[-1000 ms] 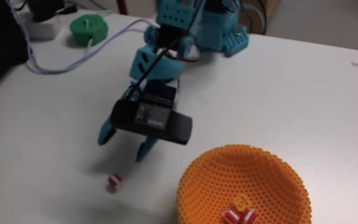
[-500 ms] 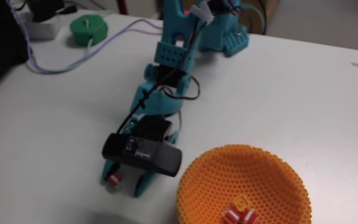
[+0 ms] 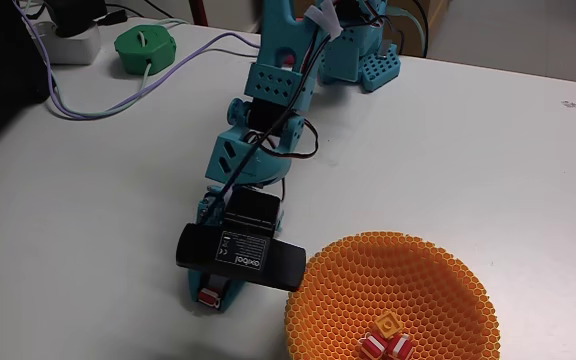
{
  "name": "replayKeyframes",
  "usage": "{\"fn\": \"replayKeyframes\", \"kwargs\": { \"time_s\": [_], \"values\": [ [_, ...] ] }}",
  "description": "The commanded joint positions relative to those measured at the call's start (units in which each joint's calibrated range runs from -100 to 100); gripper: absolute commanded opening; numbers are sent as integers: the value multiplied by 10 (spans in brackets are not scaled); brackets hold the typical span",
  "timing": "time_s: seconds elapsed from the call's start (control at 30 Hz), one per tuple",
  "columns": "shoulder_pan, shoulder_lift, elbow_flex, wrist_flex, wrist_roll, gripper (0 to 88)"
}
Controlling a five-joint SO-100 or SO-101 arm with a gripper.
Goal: Place cube pieces into the yellow basket
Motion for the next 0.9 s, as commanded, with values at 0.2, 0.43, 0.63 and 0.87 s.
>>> {"fn": "replayKeyframes", "kwargs": {
  "time_s": [0.2, 0.43, 0.63, 0.87],
  "values": [
    [-27, -258, -83, 206, 75, 0],
    [-177, -273, -154, 314, 54, 0],
    [-249, -193, -147, 235, 40, 3],
    [-276, -173, -139, 191, 72, 329]
  ]
}}
